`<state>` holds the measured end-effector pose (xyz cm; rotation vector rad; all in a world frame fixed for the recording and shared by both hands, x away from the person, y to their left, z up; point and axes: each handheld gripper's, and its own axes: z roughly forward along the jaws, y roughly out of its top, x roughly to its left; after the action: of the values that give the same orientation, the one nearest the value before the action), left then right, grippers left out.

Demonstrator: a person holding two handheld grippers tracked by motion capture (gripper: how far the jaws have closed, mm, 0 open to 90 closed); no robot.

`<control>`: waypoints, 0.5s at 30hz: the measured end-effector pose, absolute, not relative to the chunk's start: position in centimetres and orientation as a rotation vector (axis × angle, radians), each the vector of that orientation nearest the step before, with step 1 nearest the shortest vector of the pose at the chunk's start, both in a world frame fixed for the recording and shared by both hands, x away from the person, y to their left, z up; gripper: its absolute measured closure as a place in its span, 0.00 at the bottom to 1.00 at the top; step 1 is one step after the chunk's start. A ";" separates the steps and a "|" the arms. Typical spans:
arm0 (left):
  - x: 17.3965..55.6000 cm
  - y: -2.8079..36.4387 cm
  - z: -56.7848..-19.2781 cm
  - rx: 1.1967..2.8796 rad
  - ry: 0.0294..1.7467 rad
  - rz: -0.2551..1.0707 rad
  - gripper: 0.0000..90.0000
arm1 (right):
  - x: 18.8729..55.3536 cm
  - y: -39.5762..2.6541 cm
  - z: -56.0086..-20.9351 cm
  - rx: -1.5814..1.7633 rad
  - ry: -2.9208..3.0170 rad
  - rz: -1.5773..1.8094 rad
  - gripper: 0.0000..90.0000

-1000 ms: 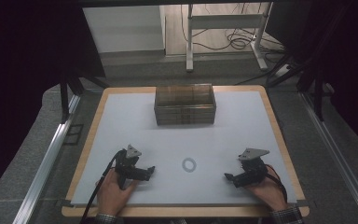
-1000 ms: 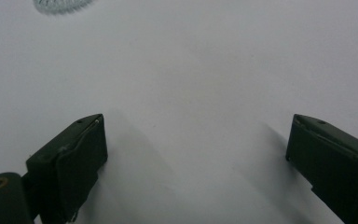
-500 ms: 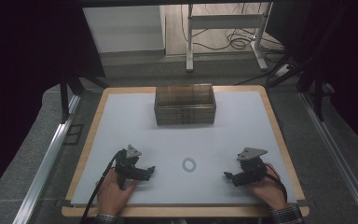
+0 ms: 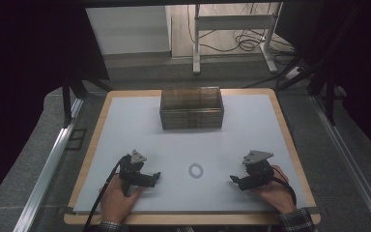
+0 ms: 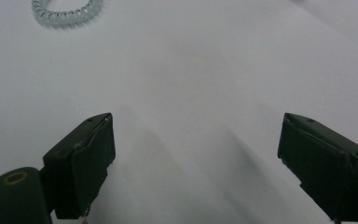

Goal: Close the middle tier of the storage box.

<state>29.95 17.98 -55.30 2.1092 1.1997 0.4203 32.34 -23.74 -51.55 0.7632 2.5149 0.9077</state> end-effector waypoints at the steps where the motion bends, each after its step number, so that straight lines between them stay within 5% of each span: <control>1: 29.9 18.0 -55.3 2.109 1.200 0.420 0.00 | 32.4 -23.6 -51.5 0.755 2.513 0.902 0.12; 15: 29.9 18.0 -55.3 2.108 1.200 0.420 0.00 | 32.5 -22.2 -51.1 0.668 2.482 0.830 0.19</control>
<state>29.94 17.97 -55.30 2.1085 1.1999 0.4204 32.52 -22.24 -51.06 0.6680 2.4825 0.8298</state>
